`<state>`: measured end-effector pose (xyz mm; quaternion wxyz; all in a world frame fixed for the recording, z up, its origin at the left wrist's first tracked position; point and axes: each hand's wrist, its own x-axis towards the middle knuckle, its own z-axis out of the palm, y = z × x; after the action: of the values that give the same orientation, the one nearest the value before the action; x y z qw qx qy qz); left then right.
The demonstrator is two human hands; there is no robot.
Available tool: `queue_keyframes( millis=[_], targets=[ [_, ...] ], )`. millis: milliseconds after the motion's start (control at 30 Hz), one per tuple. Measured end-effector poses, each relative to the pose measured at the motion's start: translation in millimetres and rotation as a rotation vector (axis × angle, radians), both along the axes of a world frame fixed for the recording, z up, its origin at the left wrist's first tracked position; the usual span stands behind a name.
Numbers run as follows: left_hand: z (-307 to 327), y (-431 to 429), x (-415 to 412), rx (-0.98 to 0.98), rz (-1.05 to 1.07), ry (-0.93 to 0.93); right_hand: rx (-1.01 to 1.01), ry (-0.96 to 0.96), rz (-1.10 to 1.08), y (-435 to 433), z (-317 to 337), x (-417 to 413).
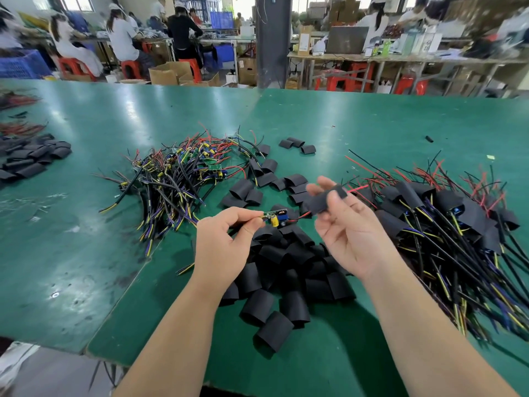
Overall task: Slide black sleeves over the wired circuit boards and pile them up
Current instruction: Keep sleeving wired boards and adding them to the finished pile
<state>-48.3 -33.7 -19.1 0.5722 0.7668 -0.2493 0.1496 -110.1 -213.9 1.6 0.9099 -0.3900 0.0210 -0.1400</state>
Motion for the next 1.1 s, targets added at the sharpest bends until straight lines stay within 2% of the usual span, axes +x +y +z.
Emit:
queue_keyframes(
  millis=[133,267,400,633,900,1100],
  targets=[
    [1.9,1.4,2.7,-0.027,-0.042,0.006,-0.215,0.015,0.05,12.0,-4.3,2.6],
    [2.9,1.1,4.9,-0.019,-0.048,0.03,-0.28,0.0,0.057,11.4,-5.6,2.5],
    [3.7,1.8,7.0,-0.069,-0.103,0.135,-0.263,-0.021,0.06,10.7,-5.4,1.3],
    [6.9,3.8,2.8,-0.239,-0.318,0.38,-0.18,0.028,0.017,11.8,-2.1,1.2],
    [9.2,3.4,2.5,-0.335,-0.377,0.408,-0.179,0.024,0.053,12.4,-0.8,0.6],
    [7.4,2.6,2.1,-0.33,-0.403,0.437,-0.136,0.032,0.162,21.6,-3.7,-0.3]
  ],
)
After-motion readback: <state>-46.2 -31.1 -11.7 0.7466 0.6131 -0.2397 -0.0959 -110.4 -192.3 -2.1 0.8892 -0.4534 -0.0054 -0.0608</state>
